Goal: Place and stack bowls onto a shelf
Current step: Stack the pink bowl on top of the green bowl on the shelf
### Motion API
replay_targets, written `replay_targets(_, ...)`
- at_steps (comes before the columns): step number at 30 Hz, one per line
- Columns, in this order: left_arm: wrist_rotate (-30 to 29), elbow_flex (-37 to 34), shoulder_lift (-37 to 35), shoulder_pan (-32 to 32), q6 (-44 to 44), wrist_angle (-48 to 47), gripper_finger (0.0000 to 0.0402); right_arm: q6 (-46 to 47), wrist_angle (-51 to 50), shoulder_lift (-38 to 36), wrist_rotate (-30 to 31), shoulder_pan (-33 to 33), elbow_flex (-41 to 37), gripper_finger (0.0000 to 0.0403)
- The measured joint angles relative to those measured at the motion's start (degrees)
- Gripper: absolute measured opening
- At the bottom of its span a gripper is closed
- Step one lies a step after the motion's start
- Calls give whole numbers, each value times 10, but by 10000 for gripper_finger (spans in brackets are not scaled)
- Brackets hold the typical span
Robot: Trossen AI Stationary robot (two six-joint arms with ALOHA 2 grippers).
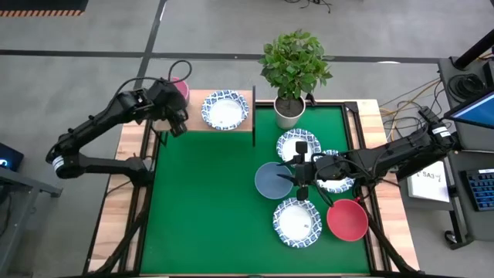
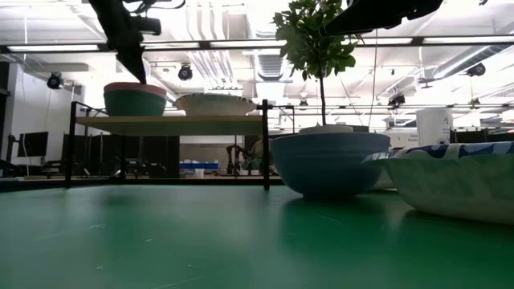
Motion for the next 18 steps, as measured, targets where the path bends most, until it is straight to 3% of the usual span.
replay_targets(10,-4,30,3,0,6,-2,176,0,-2,0,0,0,0,134)
replay_targets(18,-23,64,6,27,60,-15,174,-1,-1,0,0,0,0,134)
